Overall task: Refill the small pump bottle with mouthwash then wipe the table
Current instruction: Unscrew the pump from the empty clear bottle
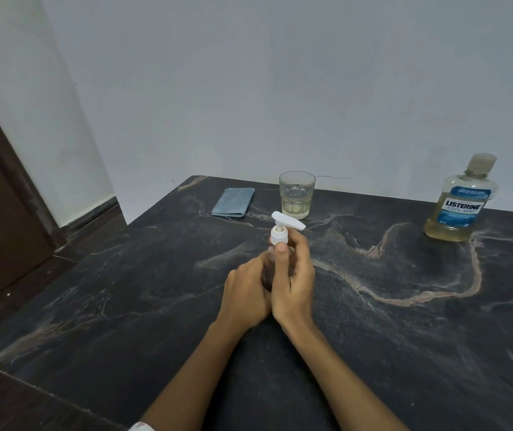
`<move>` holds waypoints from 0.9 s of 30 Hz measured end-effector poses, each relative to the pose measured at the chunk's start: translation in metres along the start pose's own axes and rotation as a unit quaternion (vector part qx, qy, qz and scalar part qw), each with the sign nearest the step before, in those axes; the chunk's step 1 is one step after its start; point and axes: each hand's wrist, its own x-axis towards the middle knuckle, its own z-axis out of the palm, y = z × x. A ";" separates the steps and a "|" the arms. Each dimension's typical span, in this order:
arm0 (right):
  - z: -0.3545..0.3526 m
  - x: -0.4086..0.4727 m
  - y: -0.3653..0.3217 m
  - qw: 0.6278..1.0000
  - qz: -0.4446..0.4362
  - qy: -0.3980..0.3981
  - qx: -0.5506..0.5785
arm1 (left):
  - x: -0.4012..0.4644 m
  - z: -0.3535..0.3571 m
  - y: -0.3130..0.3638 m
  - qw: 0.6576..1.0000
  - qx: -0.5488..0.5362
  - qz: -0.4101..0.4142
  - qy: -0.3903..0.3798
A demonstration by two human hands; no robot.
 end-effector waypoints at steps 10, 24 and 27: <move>0.000 0.003 -0.004 1.000 -0.006 -0.020 0.003 | -0.001 -0.003 0.006 1.000 0.018 -0.018 -0.017; -0.008 0.044 -0.051 0.994 -0.039 0.056 0.083 | -0.004 -0.006 0.008 1.000 -0.004 -0.019 -0.015; -0.008 0.048 -0.055 0.995 -0.042 0.050 0.078 | -0.004 -0.004 0.007 1.000 0.000 -0.015 -0.007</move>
